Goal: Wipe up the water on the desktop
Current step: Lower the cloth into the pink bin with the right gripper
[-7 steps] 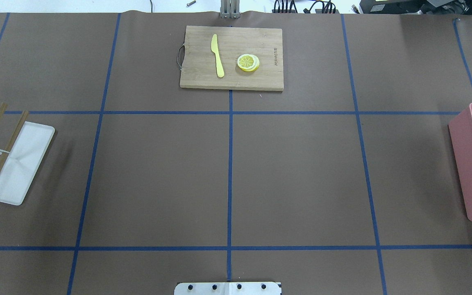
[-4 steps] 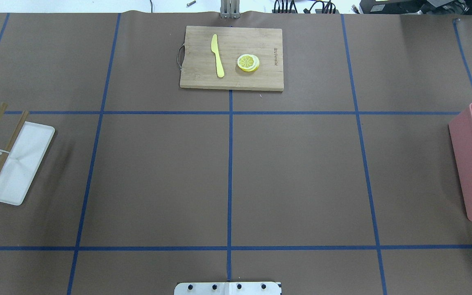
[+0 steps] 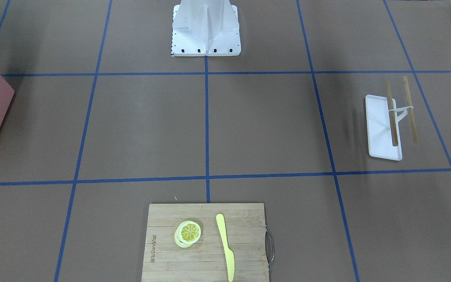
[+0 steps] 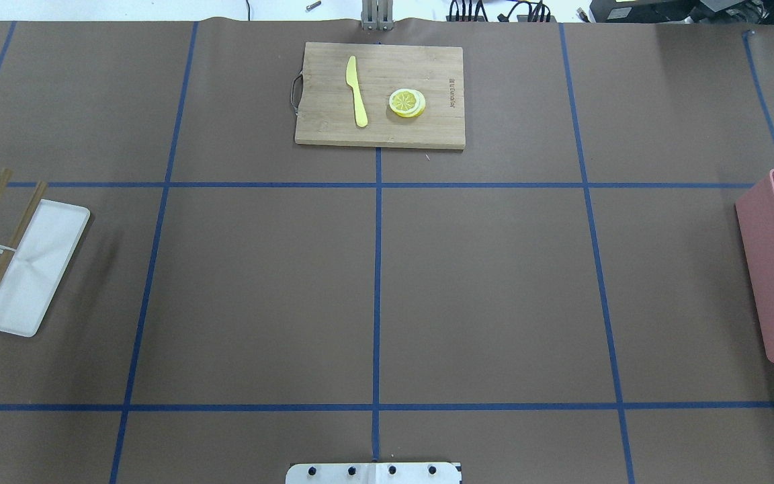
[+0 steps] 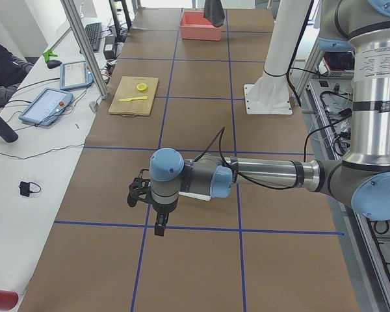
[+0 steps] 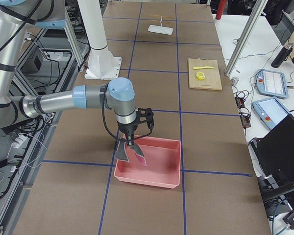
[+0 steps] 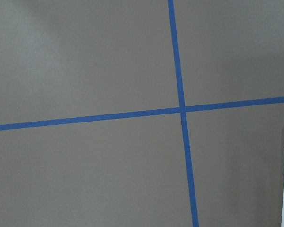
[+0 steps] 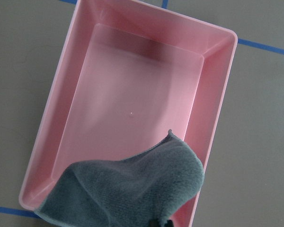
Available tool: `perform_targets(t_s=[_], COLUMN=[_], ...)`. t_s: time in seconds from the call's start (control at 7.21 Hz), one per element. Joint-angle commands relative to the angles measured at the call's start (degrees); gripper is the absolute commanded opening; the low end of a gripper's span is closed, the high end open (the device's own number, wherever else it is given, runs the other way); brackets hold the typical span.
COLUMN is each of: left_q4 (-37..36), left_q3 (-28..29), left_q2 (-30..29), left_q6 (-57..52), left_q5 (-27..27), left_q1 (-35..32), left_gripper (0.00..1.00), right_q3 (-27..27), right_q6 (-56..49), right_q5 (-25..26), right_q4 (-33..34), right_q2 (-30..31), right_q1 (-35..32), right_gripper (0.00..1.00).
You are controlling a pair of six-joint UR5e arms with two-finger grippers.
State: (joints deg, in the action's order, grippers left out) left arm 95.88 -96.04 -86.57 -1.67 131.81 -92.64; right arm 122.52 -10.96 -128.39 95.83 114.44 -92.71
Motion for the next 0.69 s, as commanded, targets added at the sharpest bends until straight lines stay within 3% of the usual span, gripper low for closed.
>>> perform_targets(t_s=[0.0, 0.14, 0.28, 0.56], left_q4=[0.0, 0.1, 0.1, 0.1], left_q3=[0.0, 0.0, 0.0, 0.1], left_q2=[0.0, 0.0, 0.0, 0.0], left_q6=[0.0, 0.0, -0.1, 0.0], left_q5=[0.0, 0.0, 0.0, 0.0], left_q1=[0.0, 0.0, 0.0, 0.0], left_gripper=[0.99, 0.99, 0.99, 0.99], right_q3=[-2.4, -3.6, -3.4, -3.4], right_q6=[-0.4, -0.6, -0.8, 0.9], right_q5=[-0.5, -0.3, -0.5, -1.9], right_q4=[-2.4, -2.5, -2.7, -3.8], right_q2=[1.7, 1.2, 1.0, -2.0], right_q1=[-0.1, 0.0, 0.1, 0.9], right_gripper=[0.0, 0.41, 0.99, 0.99])
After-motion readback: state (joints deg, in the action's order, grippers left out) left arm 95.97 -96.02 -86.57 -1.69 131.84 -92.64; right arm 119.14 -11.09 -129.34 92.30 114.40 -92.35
